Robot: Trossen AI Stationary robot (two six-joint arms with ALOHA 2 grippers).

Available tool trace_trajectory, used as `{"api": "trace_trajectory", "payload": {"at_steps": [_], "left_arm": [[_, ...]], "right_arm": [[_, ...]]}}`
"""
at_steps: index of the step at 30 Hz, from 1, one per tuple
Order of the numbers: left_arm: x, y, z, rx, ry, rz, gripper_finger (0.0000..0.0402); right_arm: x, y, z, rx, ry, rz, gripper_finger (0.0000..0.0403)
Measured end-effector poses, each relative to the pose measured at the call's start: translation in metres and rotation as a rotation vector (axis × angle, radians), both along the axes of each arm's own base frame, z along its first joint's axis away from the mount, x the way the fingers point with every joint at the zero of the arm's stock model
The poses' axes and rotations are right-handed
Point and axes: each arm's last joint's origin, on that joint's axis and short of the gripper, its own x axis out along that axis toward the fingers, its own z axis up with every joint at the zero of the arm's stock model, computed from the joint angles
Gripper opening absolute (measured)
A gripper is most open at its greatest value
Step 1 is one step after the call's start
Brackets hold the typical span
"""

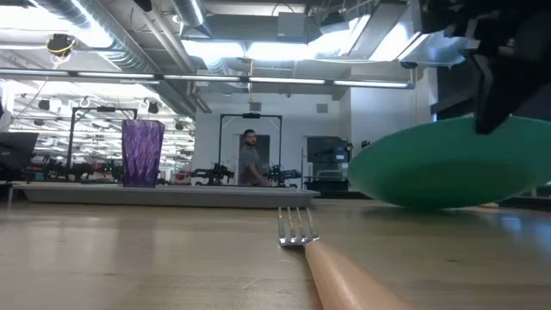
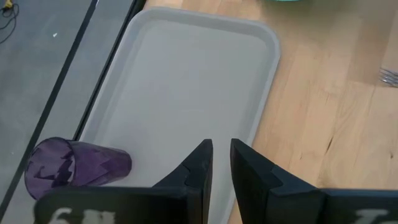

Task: Pick and place plate/cup/fork/spoon on tray
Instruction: Put the green plate on the bottom right of the purple cup

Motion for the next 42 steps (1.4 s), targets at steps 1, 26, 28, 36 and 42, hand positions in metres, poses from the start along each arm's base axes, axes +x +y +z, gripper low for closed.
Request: {"api": "trace_trajectory", "payload": {"at_steps": [1,26,28,36,42], "left_arm": [[0.000,0.000,0.000,0.000,0.000,0.000,0.0050],[0.000,0.002,0.001,0.055,-0.011,0.023,0.0050],[0.000,0.002,0.001,0.067,-0.014,0.029,0.0050],[0.000,0.002,0.001,0.075,-0.016,0.034,0.0050],[0.000,0.002,0.001,0.075,-0.016,0.034,0.0050]], "right_arm": [[0.002,-0.002,0.002,0.000,0.002,-0.003,0.0002],[0.080,-0.102,0.050,-0.109,0.056,0.276,0.0002],[0.093,-0.114,0.055,-0.107,0.010,0.332,0.0002],[0.142,-0.155,0.073,-0.096,-0.247,0.571,0.0002],[0.157,-0.177,0.068,-0.073,-0.318,0.586,0.0002]]}}
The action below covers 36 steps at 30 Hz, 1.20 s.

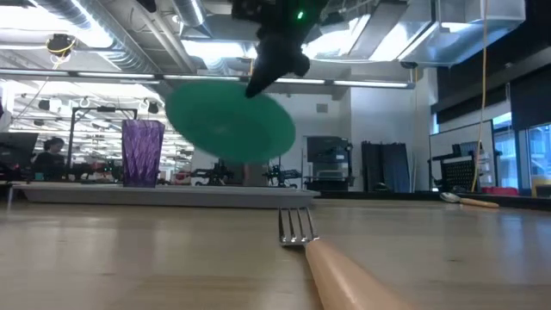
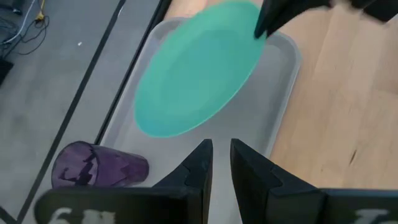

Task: Pick and place plate/cup/fork/spoon on tray
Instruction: Put the green plate on the bottom right of the purple cup

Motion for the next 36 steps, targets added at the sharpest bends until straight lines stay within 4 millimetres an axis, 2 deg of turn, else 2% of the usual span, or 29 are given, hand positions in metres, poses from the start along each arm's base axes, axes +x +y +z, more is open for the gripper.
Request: {"api": "trace_trajectory", "payload": {"at_steps": [6,12,18,25,36], "left_arm": [[0.000,0.001,0.000,0.019,-0.003,0.010,0.0050],[0.000,0.001,0.001,0.044,-0.010,0.023,0.0050],[0.000,0.001,0.001,0.047,-0.011,0.025,0.0050],[0.000,0.001,0.001,0.047,-0.012,0.026,0.0050],[0.000,0.001,0.001,0.047,-0.013,0.026,0.0050]], "right_arm": [[0.017,-0.007,-0.030,0.007,0.043,0.071,0.0002],[0.031,-0.007,-0.072,0.024,0.124,0.114,0.0002],[0.040,-0.007,-0.103,0.017,0.162,0.138,0.0002],[0.049,-0.009,-0.111,-0.018,0.117,0.185,0.0002],[0.051,-0.014,-0.119,-0.014,0.143,0.217,0.0003]]}}
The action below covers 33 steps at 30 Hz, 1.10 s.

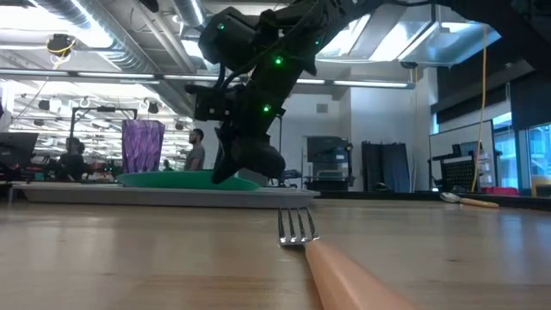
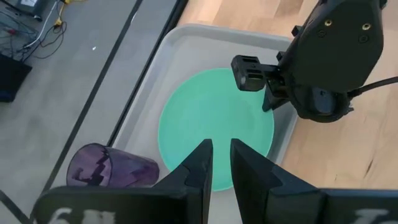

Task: Pick and place plate/cup/fork/spoon on tray
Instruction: Put the green plate on the bottom right of the purple cup, then put the orange fork on the right side of the green plate

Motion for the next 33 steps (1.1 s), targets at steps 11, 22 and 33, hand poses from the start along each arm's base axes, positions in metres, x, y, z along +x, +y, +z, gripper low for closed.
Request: {"api": "trace_trajectory", "payload": {"at_steps": [11,22,33], "left_arm": [[0.000,0.000,0.000,0.000,0.000,0.000,0.0050],[0.000,0.000,0.000,0.000,0.002,0.000,0.0050],[0.000,0.000,0.000,0.000,0.002,0.000,0.0050]], "right_arm": [[0.000,-0.001,-0.001,0.020,0.004,0.003,0.0046],[0.000,-0.005,0.006,-0.107,-0.025,-0.082,0.0050],[-0.004,0.003,0.021,-0.116,-0.015,-0.107,0.0051]]}}
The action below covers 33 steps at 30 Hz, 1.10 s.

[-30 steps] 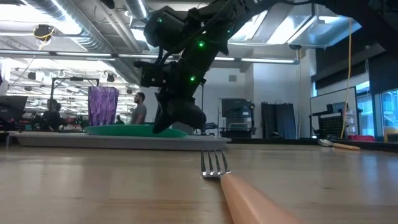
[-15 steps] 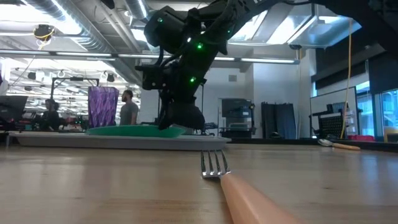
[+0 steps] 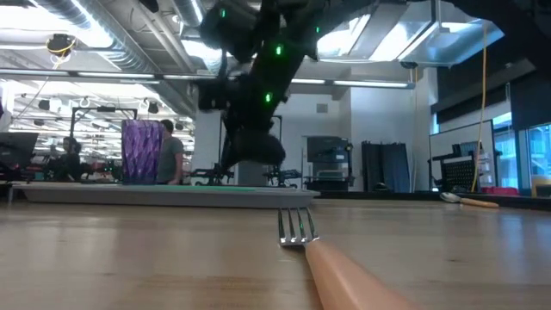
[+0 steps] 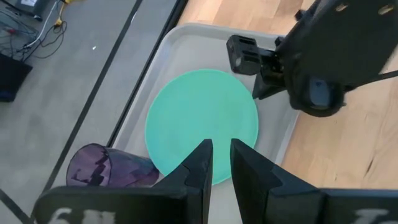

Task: Pick and place plate/cup/fork/spoon on tray
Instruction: Put the orange fork on the right side of the green plate

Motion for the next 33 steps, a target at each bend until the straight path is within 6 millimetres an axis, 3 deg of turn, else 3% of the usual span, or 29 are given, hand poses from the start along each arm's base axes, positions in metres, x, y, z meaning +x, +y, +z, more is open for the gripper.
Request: {"api": "trace_trajectory", "payload": {"at_steps": [7,14,18,21,27,33], "left_arm": [[0.000,0.000,0.000,-0.007,-0.003,0.004,0.0050],[0.000,0.000,0.000,-0.013,-0.002,0.001,0.0050],[0.000,0.000,0.000,-0.023,-0.010,0.014,0.0050],[0.000,0.000,0.000,-0.028,-0.015,0.021,0.0050],[0.000,0.000,0.000,-0.040,-0.025,0.037,0.0050],[0.000,0.000,0.000,-0.057,-0.040,0.060,0.0050]], "right_arm": [[-0.019,0.003,0.060,0.261,-0.084,-0.182,0.0051],[-0.062,0.001,0.110,0.388,-0.083,-0.435,0.0051],[-0.089,0.003,0.135,0.561,-0.106,-0.643,0.0051],[-0.107,0.003,0.148,0.654,-0.135,-0.851,0.0051],[-0.138,-0.002,0.159,0.661,-0.118,-1.193,0.0051],[-0.146,0.002,0.155,0.743,-0.020,-1.330,0.0051]]}}
